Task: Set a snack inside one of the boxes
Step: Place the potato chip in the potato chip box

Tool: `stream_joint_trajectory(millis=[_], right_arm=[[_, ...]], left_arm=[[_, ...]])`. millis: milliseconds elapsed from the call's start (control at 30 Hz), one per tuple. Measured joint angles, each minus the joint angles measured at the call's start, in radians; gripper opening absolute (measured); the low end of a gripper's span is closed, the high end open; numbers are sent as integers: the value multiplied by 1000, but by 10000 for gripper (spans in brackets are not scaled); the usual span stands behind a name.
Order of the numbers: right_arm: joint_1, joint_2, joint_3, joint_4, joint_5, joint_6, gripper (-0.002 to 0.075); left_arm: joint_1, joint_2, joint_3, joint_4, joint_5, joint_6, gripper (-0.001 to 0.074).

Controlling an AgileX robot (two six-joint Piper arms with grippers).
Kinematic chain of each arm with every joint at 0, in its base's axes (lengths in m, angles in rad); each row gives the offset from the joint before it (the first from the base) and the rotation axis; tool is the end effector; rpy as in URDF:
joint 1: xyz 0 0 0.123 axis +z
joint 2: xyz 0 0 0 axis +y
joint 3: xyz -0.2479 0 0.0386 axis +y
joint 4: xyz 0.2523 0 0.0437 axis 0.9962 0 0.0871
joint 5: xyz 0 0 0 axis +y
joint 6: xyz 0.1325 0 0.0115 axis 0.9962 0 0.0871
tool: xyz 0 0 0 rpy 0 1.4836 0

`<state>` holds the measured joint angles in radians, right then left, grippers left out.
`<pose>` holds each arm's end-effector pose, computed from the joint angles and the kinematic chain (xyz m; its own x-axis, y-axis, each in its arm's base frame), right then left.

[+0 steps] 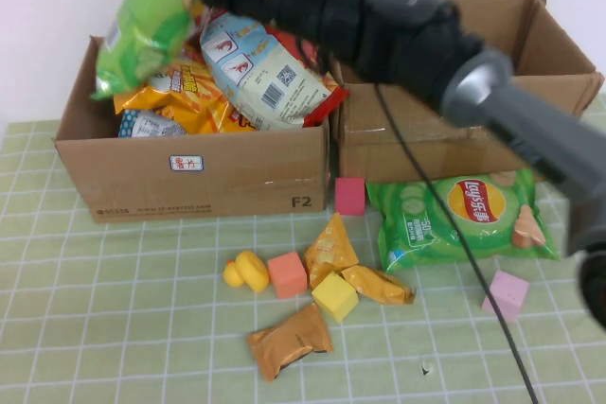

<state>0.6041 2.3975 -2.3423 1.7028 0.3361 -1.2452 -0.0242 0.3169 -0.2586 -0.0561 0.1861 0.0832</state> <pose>0.4593 0.3699 0.3020 -0.3040 0.3054 -0.9024 -0.7482 0.5098 0.4246 0.1622 -0.0053 0.2450 -0.1552 0.0318 -0.9874 0.0388 0.9989 0.0261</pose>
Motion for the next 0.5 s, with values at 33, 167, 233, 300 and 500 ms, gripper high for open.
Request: stream_joint_trajectory(millis=[33,167,233,300,500], right_arm=[[0,24,-21,0,-5,2,8],[0,101,-68,4,-43,10,8],[0,118,-71,6,-52,25,8],[0,127,-71,-28,-54,61,16],[6,127,-71,-355,-21,293,171]], left_arm=[[0,0,0,0,0,0,-2],[0,0,0,0,0,0,-2],[0,0,0,0,0,0,-2],[0,0,0,0,0,0,-2],[0,0,0,0,0,0,-2]])
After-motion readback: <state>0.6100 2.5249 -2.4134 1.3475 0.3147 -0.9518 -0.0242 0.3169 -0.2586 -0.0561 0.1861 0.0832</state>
